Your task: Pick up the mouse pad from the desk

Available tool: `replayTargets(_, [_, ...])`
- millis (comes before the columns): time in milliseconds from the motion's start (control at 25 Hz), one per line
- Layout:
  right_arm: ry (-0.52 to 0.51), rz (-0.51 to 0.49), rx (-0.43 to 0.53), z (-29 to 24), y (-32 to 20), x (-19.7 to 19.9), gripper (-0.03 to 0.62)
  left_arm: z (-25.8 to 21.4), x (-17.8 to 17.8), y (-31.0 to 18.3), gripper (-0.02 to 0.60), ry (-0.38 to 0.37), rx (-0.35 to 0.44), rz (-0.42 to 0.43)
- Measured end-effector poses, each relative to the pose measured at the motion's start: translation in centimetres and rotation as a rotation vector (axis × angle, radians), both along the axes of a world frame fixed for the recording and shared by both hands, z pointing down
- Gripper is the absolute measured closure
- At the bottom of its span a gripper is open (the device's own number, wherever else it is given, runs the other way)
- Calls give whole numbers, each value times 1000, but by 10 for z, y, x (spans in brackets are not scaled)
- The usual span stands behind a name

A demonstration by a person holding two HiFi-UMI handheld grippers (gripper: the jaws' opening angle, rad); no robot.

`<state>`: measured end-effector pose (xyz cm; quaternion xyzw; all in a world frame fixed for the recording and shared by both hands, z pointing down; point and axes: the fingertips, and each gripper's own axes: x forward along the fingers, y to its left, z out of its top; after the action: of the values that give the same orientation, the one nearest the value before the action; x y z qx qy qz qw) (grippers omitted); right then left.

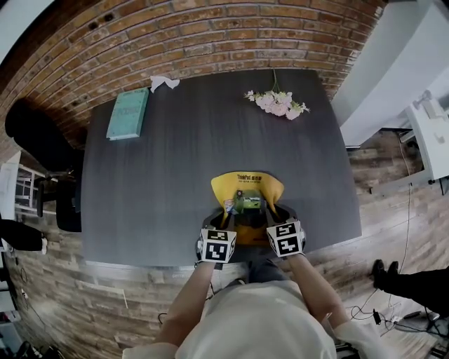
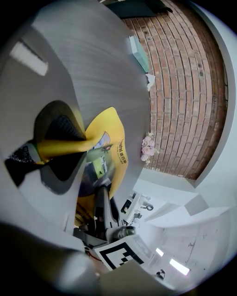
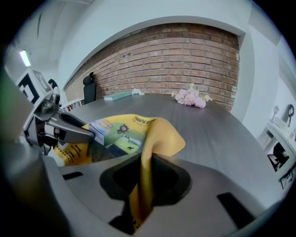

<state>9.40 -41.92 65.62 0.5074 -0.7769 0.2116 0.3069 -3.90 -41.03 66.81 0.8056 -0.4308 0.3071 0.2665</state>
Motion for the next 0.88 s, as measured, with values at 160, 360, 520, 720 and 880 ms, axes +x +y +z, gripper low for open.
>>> replayTargets(160, [-46,-9,16,-12,4,-7,546,-12,3,5,524,18,31,12])
replayTargets(360, [-86,-18,51,-32,19,-18,560,-33,0,18,541,48,74,-2])
replayTargets(520, [-108,-21,76,-44,40,-26,562,-46,-6,37,546,64,104,-9])
replayTargets(720, [-123,-20,114,-58,71,-32,563,-60,-13,67,548,79,137,-8])
replayTargets(880, [-132,-24,148,-70,98,-39,563,-70,-21,94,548,103,159,-13])
